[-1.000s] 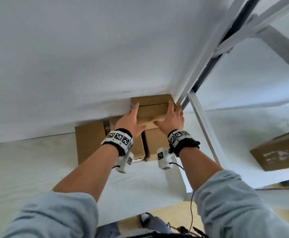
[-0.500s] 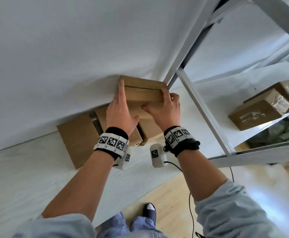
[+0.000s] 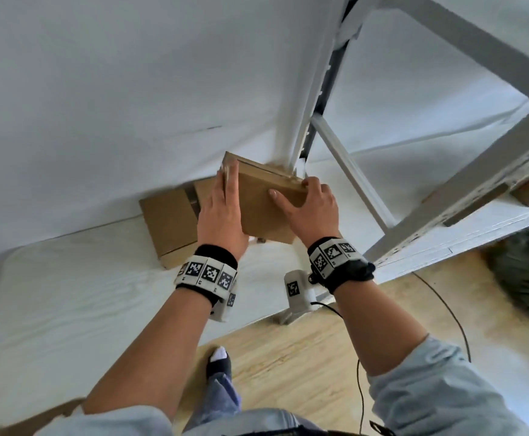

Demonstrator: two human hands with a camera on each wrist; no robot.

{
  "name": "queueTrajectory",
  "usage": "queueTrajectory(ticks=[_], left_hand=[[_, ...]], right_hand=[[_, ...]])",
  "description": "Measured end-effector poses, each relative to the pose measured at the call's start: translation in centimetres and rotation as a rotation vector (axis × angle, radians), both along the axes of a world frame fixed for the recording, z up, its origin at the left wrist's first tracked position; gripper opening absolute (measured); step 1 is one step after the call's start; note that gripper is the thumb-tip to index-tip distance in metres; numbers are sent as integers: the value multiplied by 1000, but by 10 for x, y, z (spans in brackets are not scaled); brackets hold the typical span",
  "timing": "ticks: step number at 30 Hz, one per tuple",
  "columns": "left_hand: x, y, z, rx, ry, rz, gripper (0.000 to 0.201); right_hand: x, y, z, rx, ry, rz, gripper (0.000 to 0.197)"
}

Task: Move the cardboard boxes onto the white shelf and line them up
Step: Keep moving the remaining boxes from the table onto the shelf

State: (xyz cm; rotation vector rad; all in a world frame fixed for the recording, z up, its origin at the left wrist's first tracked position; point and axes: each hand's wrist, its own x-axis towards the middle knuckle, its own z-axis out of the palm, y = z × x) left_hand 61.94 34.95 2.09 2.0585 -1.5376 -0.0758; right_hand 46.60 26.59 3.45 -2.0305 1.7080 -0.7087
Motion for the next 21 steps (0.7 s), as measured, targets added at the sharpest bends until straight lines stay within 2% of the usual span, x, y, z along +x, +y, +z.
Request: queueTrajectory(ticks=[6, 11, 15, 18, 21], left_hand=[[-69, 76, 1, -33, -104, 22, 135], [-145, 135, 2, -4, -22, 26, 124], [-204, 162, 14, 10, -3, -22, 126], [-240, 172, 27, -39, 73, -68, 127], [-269, 174, 40, -129, 178, -105, 119]], right_hand=[[-60, 67, -1, -25, 19, 47, 82], [-134, 123, -4, -113, -14, 26, 77], [-198, 150, 0, -124, -29, -29, 76], [-241, 163, 11, -164, -43, -83, 73], [-275, 166, 20, -203, -79, -130, 70]])
